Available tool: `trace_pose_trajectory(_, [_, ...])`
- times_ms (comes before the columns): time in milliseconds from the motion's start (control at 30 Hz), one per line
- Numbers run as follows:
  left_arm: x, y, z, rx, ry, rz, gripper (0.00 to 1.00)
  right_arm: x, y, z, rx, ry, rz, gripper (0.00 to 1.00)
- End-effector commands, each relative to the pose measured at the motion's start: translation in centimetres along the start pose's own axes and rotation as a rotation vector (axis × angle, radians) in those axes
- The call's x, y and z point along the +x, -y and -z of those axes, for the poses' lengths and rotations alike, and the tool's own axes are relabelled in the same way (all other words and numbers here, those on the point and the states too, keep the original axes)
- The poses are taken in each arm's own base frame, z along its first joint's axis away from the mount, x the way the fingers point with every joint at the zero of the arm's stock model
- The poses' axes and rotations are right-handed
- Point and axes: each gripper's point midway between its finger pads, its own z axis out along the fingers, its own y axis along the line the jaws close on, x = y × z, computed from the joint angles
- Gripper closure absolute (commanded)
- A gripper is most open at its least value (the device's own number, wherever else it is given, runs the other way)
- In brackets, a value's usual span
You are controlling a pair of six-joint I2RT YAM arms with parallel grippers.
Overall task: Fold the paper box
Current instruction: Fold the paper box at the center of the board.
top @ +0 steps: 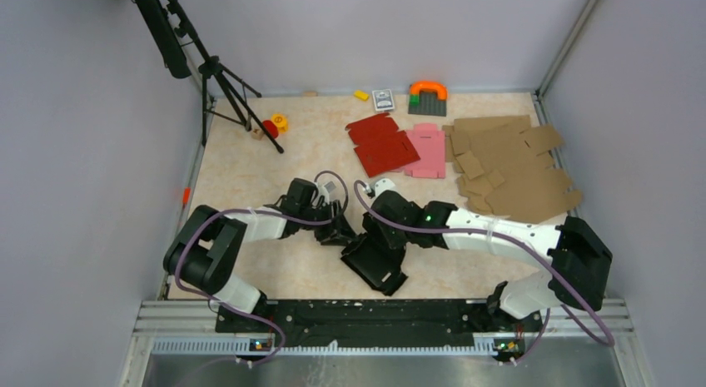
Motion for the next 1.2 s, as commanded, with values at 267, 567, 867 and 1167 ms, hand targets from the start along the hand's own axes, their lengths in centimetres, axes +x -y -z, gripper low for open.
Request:
trace_pose_trajectory(267, [1.1,-0.2,0.8,-0.037,-0.035,-0.117,0.44,-2.2,-0.7,0.8,-0.023,0.101,-0.029,0.86])
trace_pose_trajectory(567, [1.1,-0.5,0.4,-0.158,-0.02,-0.212,0.55,-2.4,-1.2,0.9,-0.038,0.113,-0.024,0.86])
trace_pose_trajectory(867, [-0.3,0.0,0.8,-0.332,0.042,-0.38,0.63,-2.3,-1.4,1.0,-0.045,0.113,-0.016,0.85])
trace_pose_trajectory(1167, [0.8,1.7,0.1,-0.231,-0.012,-0.395,0.46,-2.0,-1.5,0.8,-0.049,0.115,-0.023,0.85])
